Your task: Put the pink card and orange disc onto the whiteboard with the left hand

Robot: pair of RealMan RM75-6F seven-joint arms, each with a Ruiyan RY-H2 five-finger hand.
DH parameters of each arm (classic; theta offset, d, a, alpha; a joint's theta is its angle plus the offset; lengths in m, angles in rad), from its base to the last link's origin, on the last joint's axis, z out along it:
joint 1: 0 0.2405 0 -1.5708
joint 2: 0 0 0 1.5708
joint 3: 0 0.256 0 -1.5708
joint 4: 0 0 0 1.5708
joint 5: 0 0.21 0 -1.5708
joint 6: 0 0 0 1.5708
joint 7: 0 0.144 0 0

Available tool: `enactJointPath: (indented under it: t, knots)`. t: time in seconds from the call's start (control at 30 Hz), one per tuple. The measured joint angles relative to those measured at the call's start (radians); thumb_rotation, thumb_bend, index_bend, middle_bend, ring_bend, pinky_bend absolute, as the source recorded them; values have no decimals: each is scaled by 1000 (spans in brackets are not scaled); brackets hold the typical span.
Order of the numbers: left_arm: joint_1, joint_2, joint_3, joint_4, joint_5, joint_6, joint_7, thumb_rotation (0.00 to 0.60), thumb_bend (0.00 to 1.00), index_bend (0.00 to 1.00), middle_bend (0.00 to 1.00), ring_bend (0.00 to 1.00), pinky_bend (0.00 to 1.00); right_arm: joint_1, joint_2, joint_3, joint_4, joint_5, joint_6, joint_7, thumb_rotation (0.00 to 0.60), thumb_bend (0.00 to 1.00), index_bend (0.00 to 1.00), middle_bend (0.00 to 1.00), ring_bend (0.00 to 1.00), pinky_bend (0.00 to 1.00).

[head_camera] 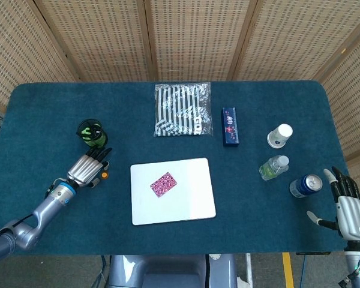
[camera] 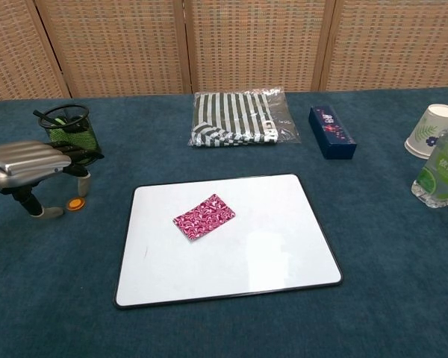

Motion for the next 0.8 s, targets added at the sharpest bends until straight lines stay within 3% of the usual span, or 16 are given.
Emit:
enactJointPath:
  t: [0.33, 0.63, 0.8]
  knots:
    - [-5, -21, 0, 14, 11, -2, 2, 600, 328, 402, 0, 0, 0, 0, 2, 0, -2, 2, -4, 9, 600, 0, 0, 0, 0, 0]
    - [-3, -27, -6, 19, 8, 1, 8, 600, 331, 534, 0, 0, 0, 0, 3, 1, -3, 2, -4, 14, 600, 0, 0, 0, 0, 0]
    - [-1, -27, -9, 17, 11, 12, 9, 600, 332, 560, 0, 0, 0, 0, 3, 1, -2, 2, -4, 13, 600, 0, 0, 0, 0, 0]
